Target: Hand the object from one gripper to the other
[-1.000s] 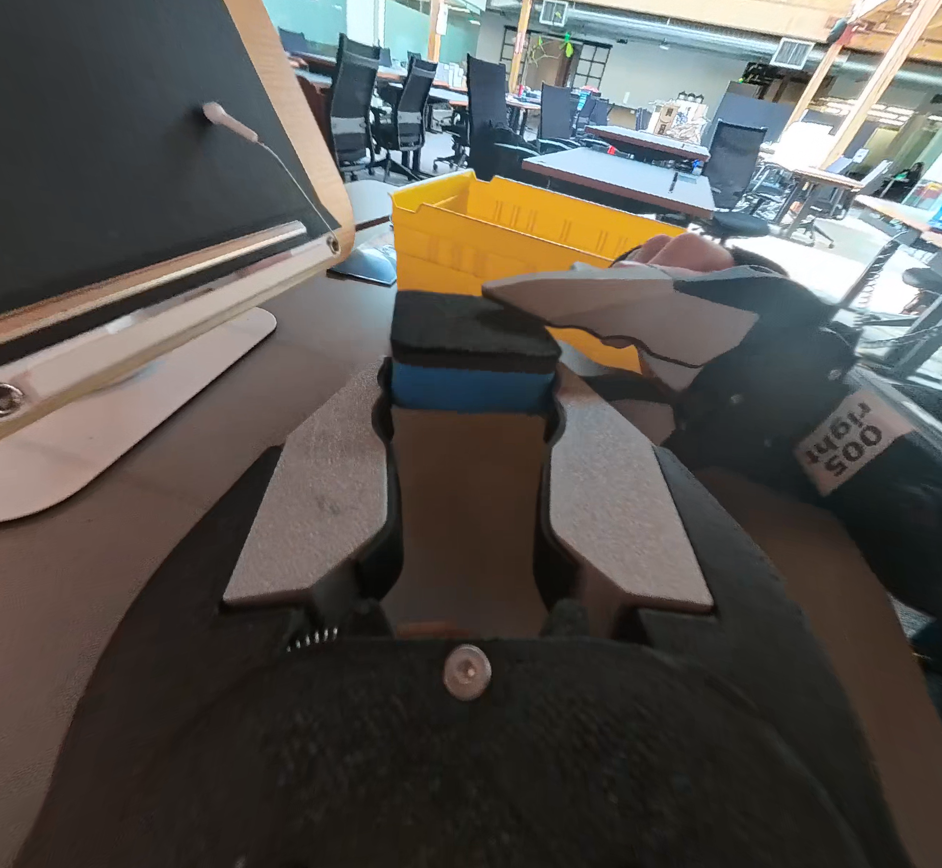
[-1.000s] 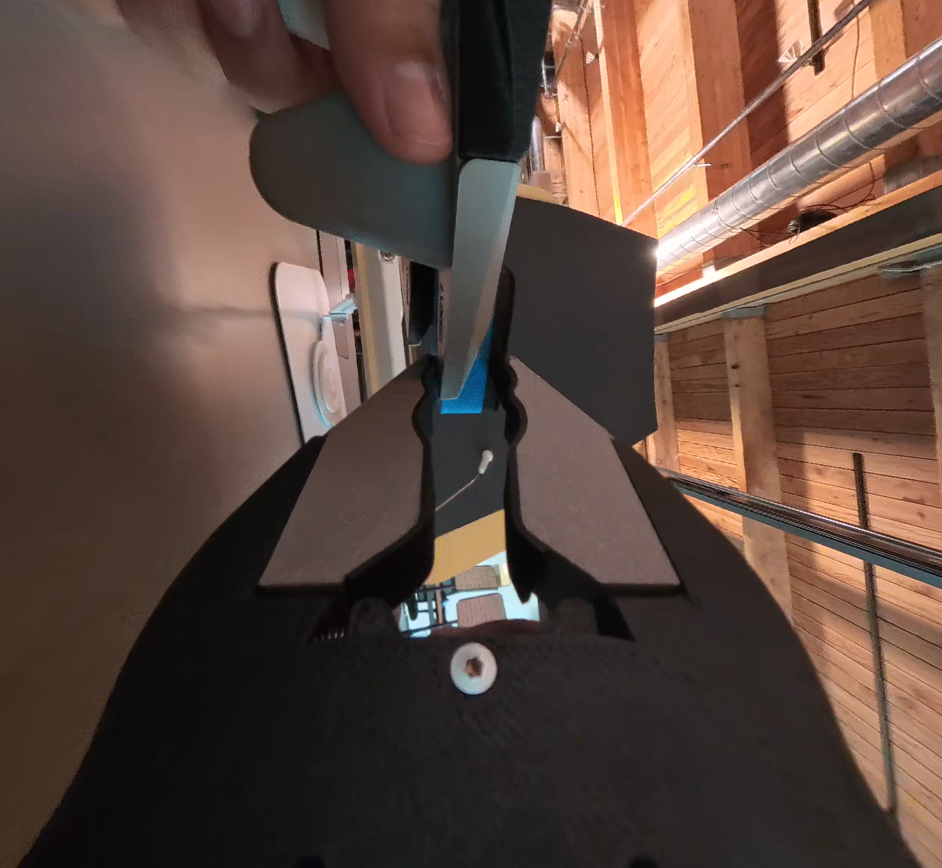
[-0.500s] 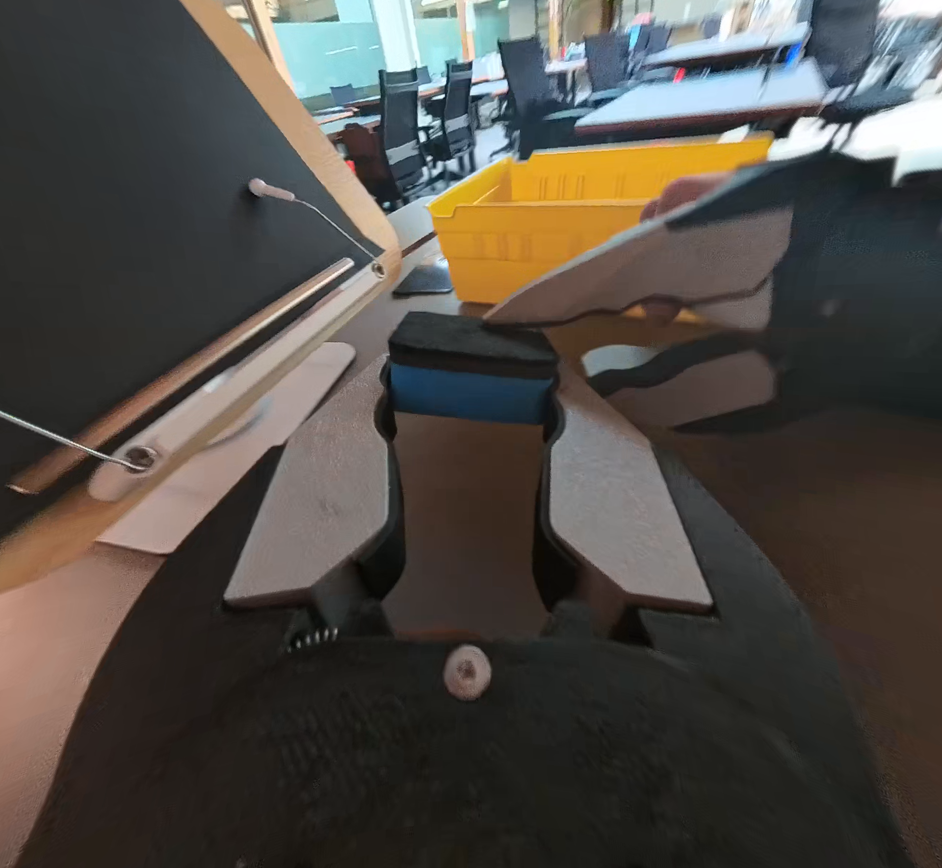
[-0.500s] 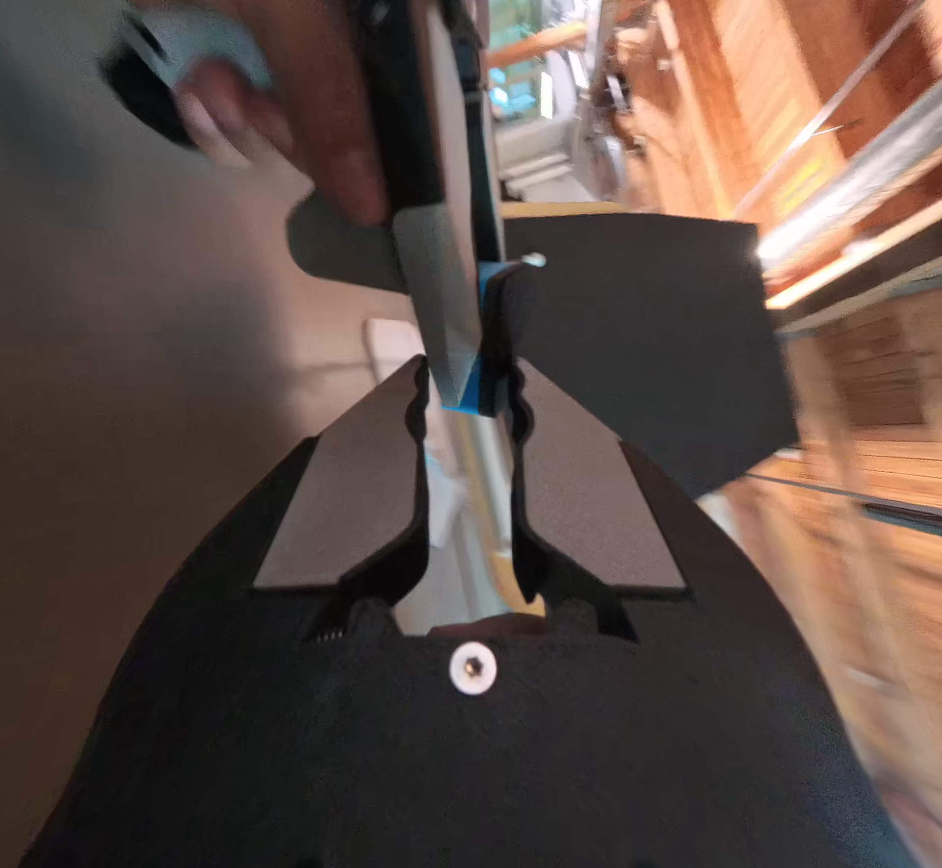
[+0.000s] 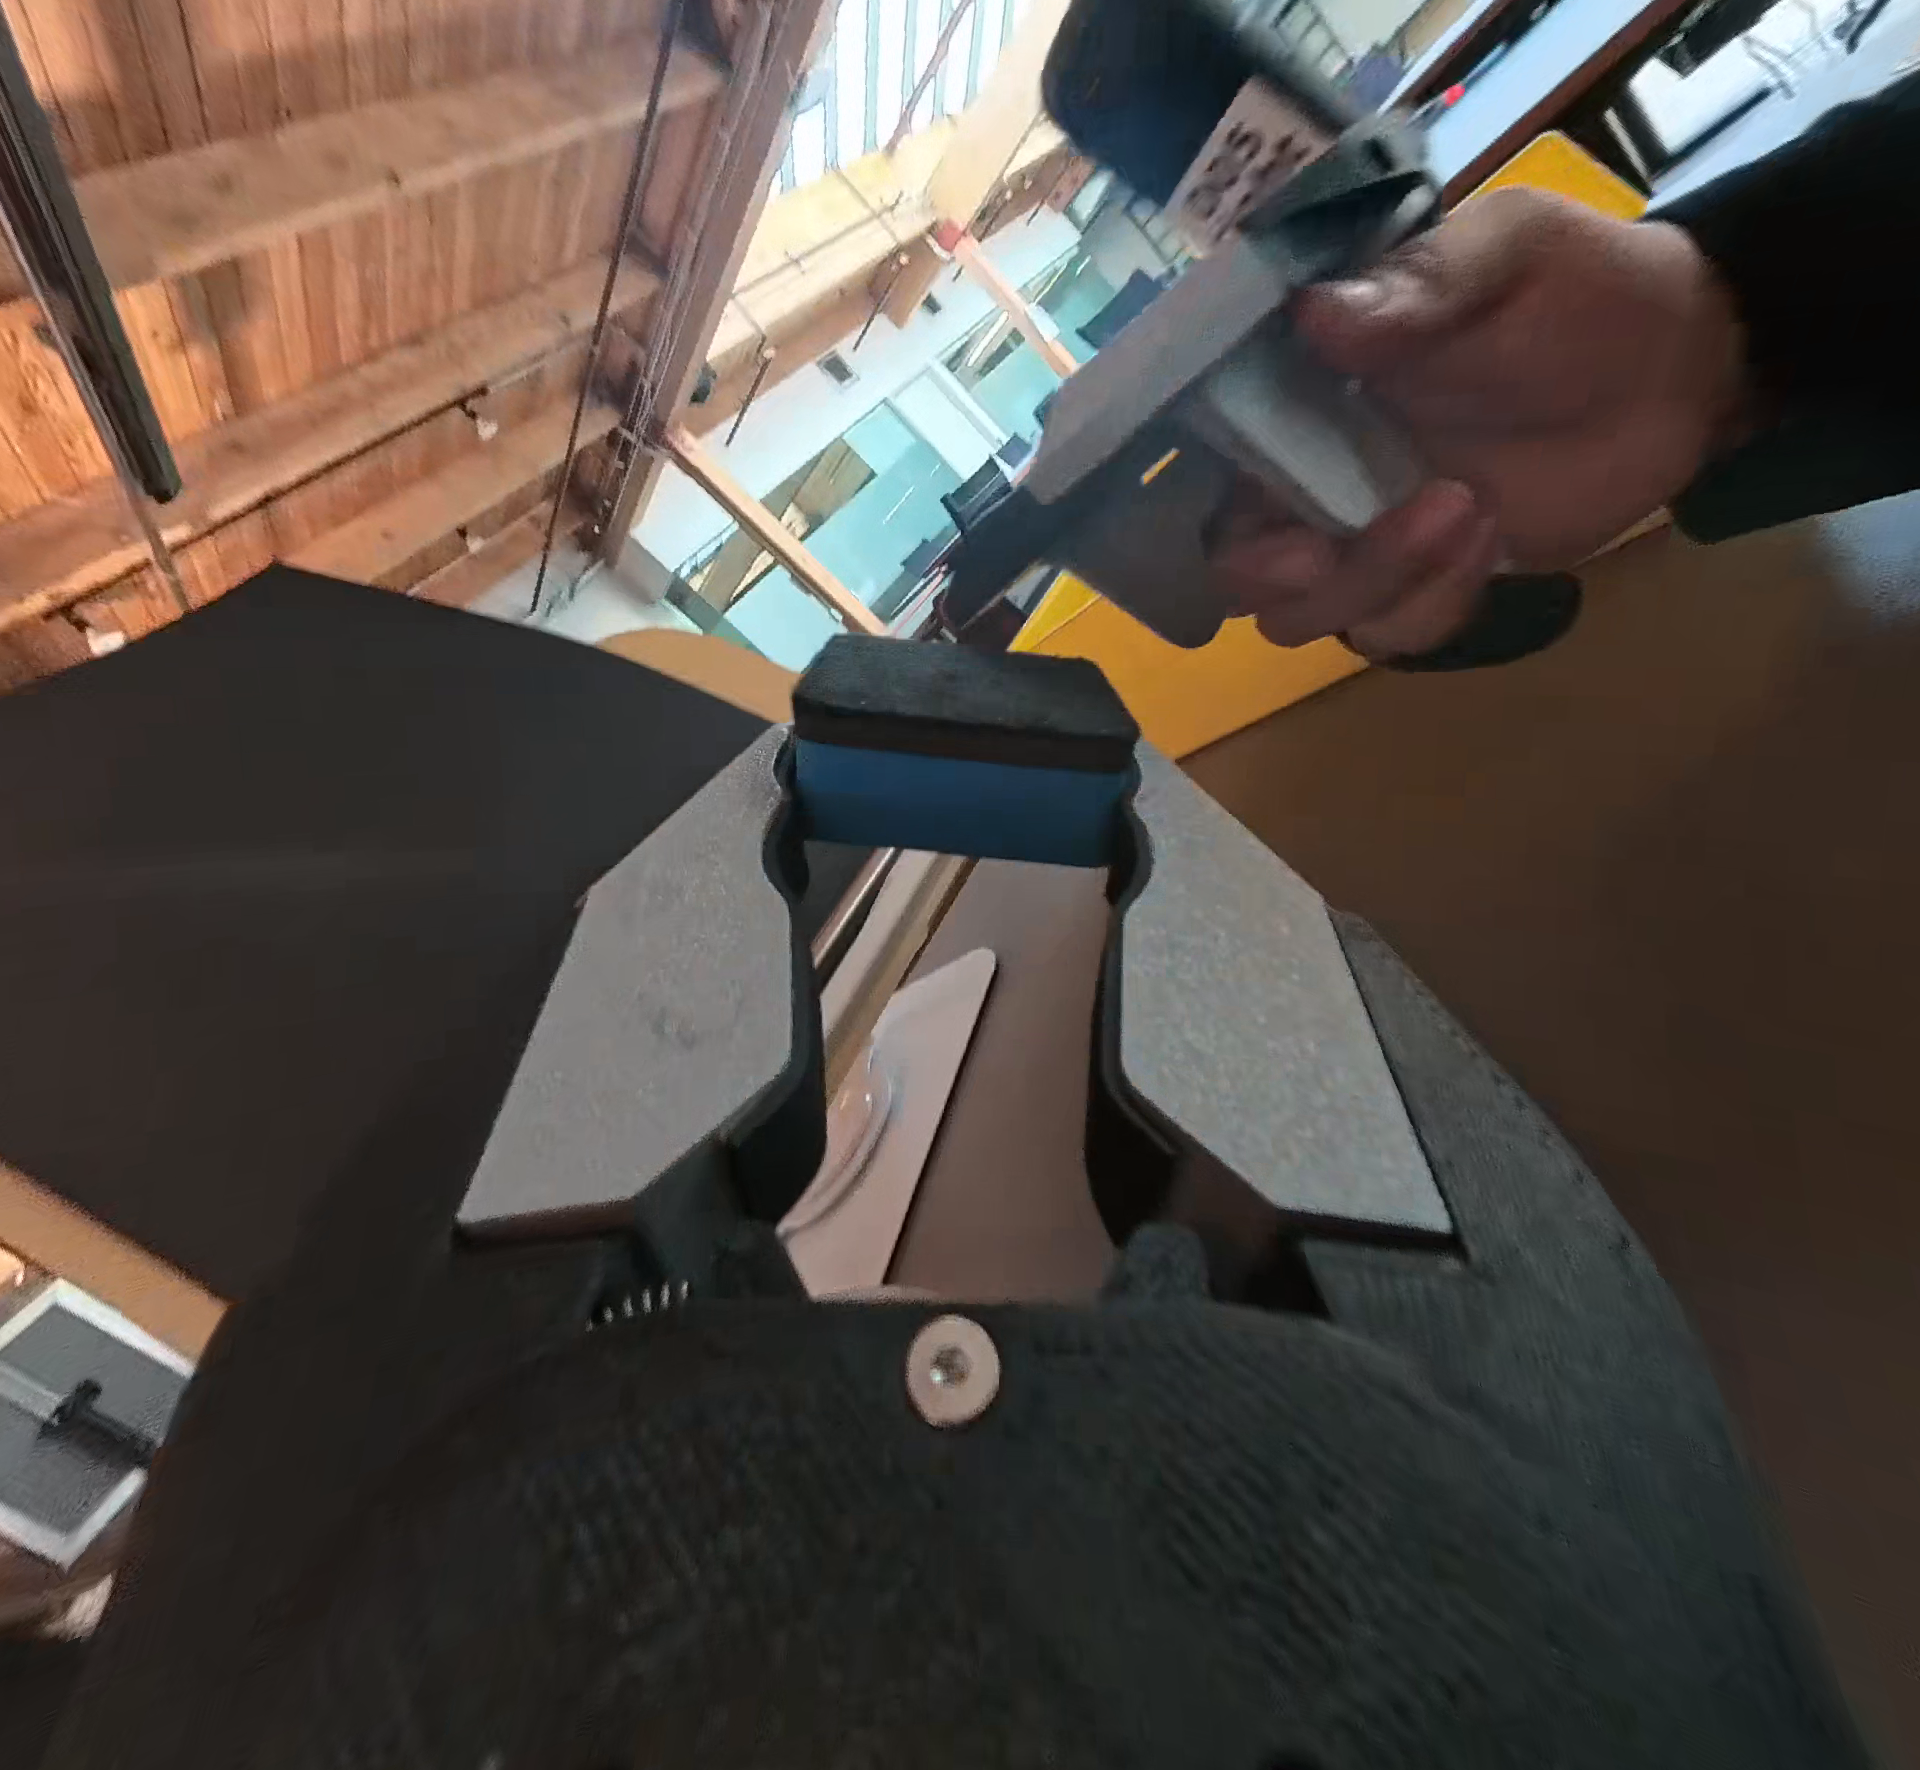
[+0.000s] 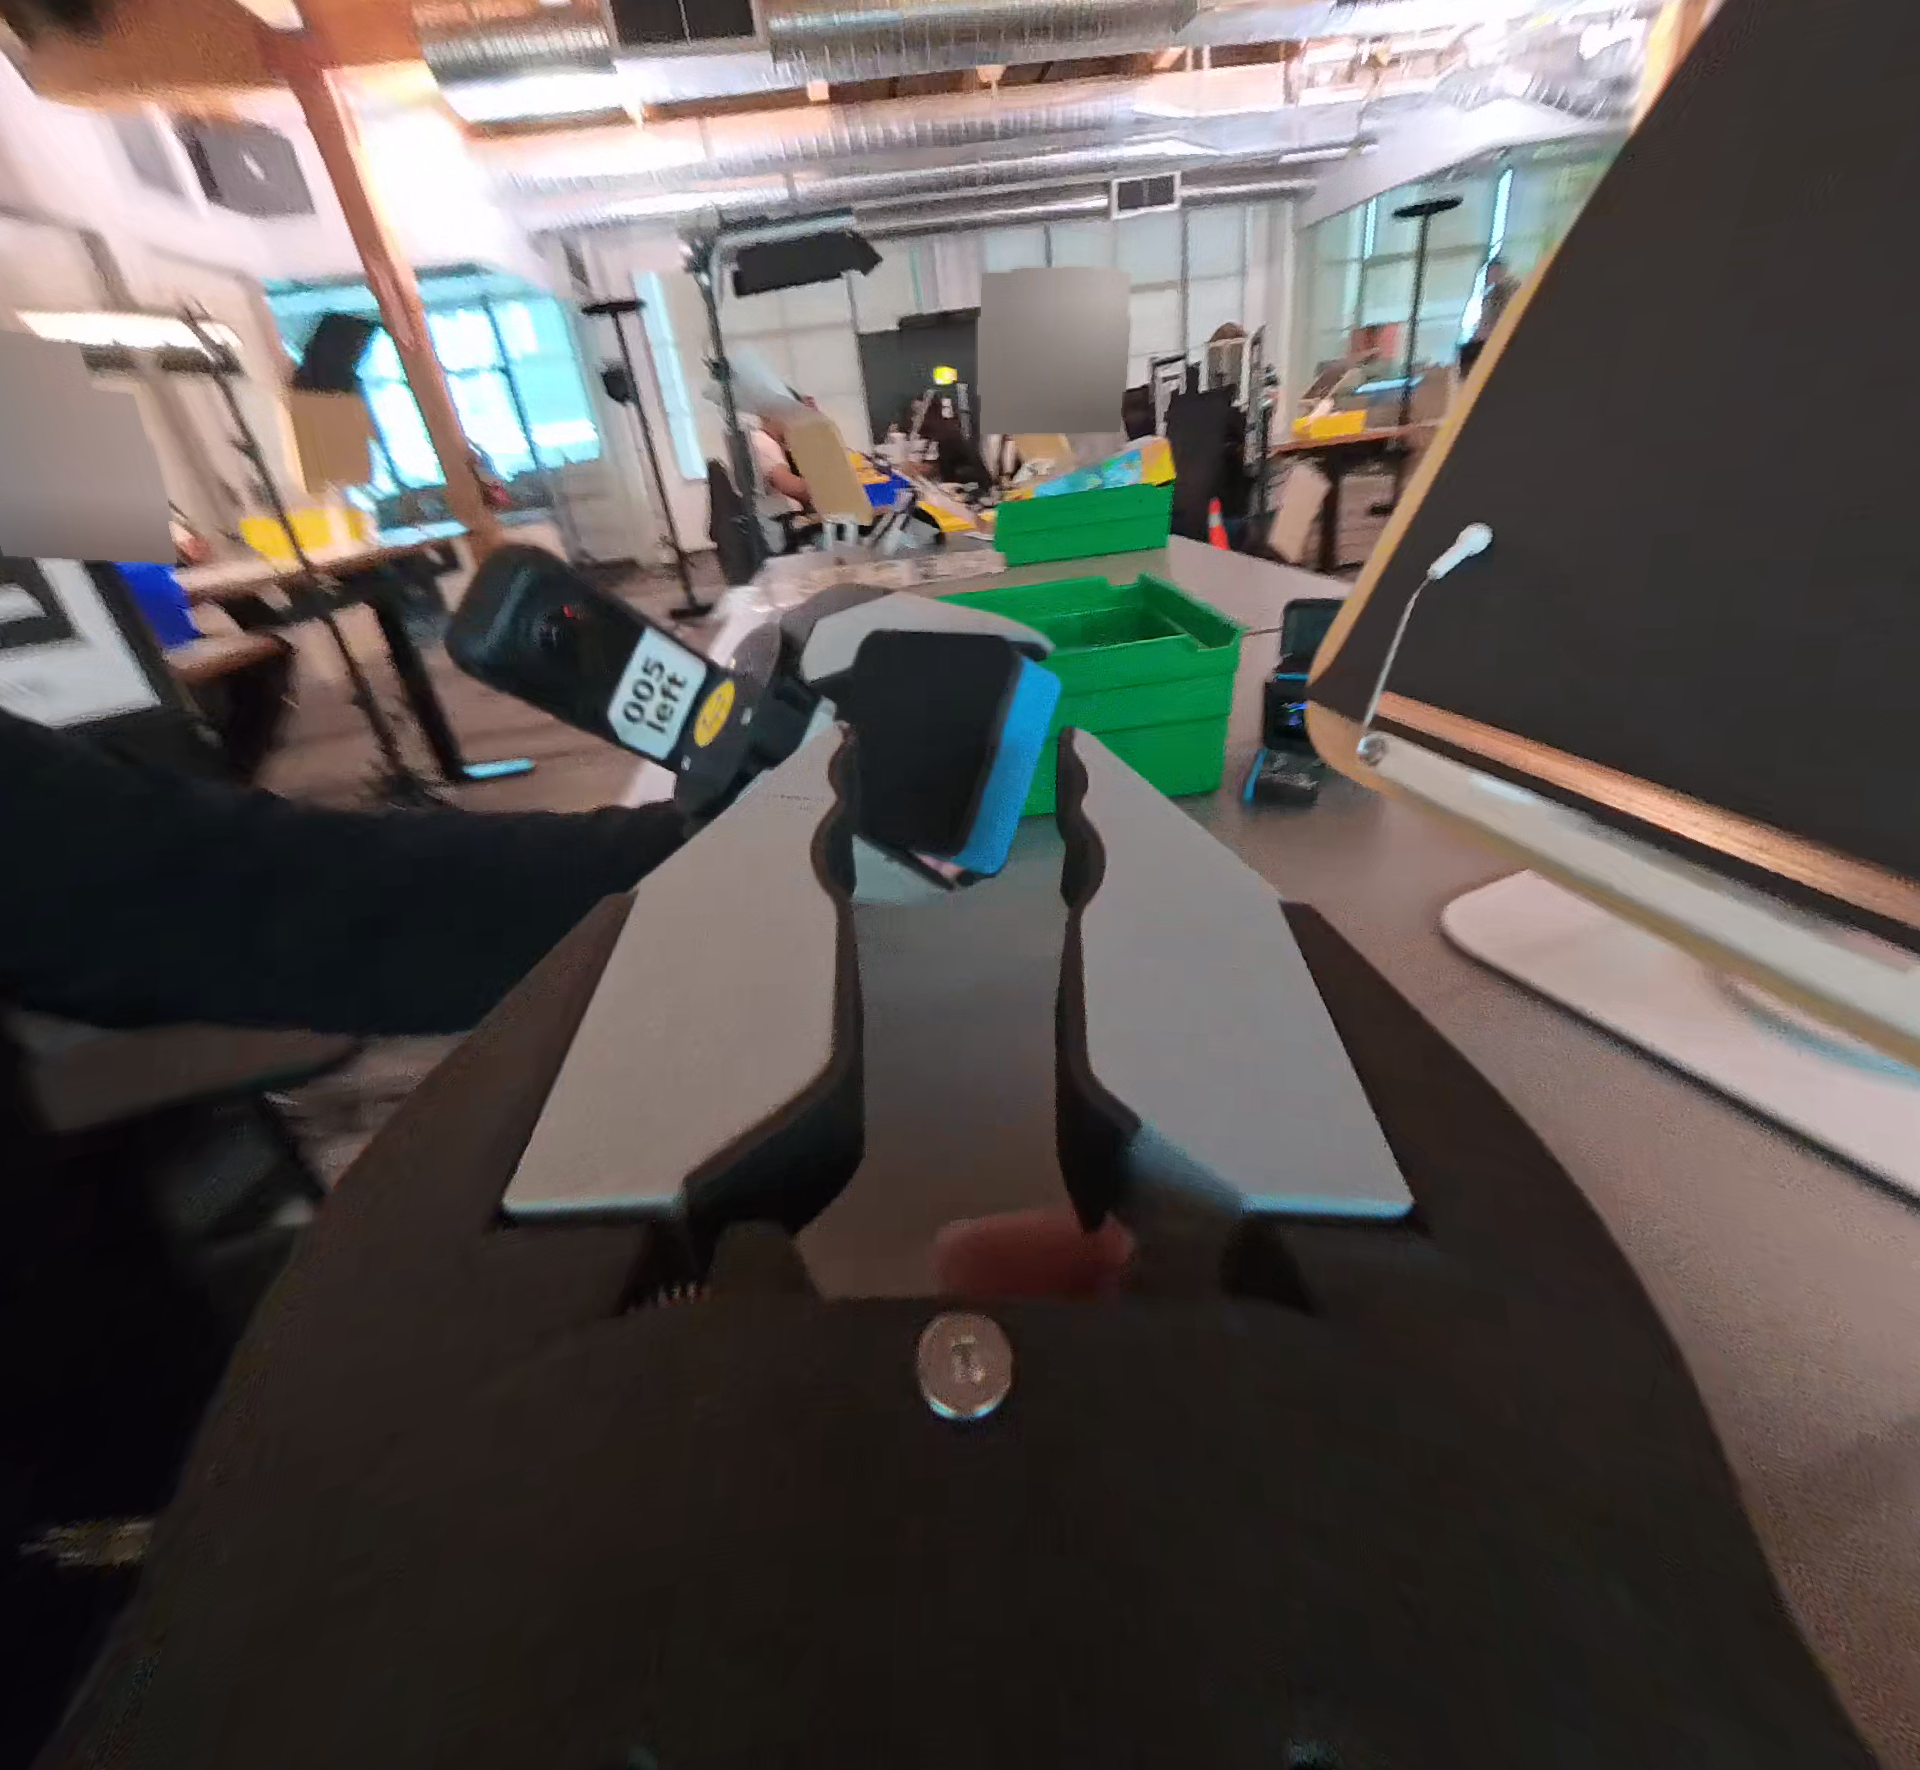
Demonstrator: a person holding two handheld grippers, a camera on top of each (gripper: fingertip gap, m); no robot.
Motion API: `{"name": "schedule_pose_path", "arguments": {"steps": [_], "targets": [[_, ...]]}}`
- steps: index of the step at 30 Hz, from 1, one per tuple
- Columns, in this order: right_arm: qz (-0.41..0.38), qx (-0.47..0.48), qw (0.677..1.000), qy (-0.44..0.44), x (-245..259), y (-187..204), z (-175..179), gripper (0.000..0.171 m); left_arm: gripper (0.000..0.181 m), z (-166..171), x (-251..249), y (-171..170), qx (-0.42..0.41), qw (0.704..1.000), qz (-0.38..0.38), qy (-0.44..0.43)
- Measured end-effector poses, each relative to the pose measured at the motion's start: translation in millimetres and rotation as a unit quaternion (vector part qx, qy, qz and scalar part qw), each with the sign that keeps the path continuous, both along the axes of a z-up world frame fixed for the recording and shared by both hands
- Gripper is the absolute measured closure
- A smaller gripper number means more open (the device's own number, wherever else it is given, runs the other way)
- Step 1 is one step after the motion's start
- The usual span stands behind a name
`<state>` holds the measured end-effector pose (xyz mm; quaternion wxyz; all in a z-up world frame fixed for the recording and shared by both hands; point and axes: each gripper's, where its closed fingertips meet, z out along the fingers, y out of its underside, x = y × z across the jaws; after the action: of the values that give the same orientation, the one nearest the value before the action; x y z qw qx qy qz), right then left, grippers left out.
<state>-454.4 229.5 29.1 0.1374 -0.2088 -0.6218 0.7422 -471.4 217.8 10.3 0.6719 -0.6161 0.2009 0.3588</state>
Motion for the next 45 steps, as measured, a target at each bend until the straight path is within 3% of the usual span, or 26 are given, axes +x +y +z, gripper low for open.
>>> {"name": "schedule_pose_path", "arguments": {"steps": [3, 6, 9, 14, 19, 22, 24, 28, 31, 35, 39, 42, 45], "targets": [[0.041, -0.034, 0.996, -0.077, -3, 0, -6, 0.121, 0.126, -2, 14, 6, -0.008, 1.0, -0.015, 0.021], [0.082, -0.028, 0.989, -0.123, 0, -11, -18, 0.121, 0.126, -2, 23, 9, -0.009, 0.999, -0.024, 0.034], [0.123, 0.003, 0.984, -0.129, 11, -26, -28, 0.141, 0.126, -6, 24, 12, -0.019, 0.999, -0.019, 0.04], [0.073, 0.05, 0.992, -0.094, 2, -23, -31, 0.143, 0.126, -15, 11, 13, -0.044, 0.999, 0.004, -0.002], [-0.077, 0.157, 0.984, 0.039, -21, -9, -33, 0.147, 0.125, -37, -16, 15, -0.088, 0.986, 0.036, -0.135], [-0.175, 0.262, 0.935, 0.163, -30, 0, -32, 0.148, 0.135, -37, -29, 9, -0.075, 0.971, 0.024, -0.224], [-0.227, 0.346, 0.885, 0.215, -37, 7, -38, 0.148, 0.14, -38, -36, 6, -0.074, 0.965, 0.024, -0.252], [-0.262, 0.502, 0.764, 0.308, -47, 14, -59, 0.148, 0.145, -40, -43, 1, -0.086, 0.971, 0.053, -0.216], [-0.24, 0.543, 0.728, 0.342, -48, 11, -73, 0.148, 0.151, -45, -39, 3, -0.11, 0.978, 0.064, -0.166], [-0.218, 0.536, 0.736, 0.352, -43, 3, -74, 0.147, 0.143, -62, -31, 10, -0.148, 0.978, 0.062, -0.131], [-0.199, 0.543, 0.732, 0.36, -40, 0, -79, 0.147, 0.149, -58, -23, 12, -0.144, 0.984, 0.056, -0.087], [-0.179, 0.537, 0.75, 0.342, -38, -5, -85, 0.148, 0.155, -64, -17, 12, -0.162, 0.985, 0.053, -0.034], [-0.186, 0.489, 0.794, 0.311, -38, -6, -77, 0.15, 0.157, -56, -18, 10, -0.155, 0.985, 0.072, 0.024]]}}
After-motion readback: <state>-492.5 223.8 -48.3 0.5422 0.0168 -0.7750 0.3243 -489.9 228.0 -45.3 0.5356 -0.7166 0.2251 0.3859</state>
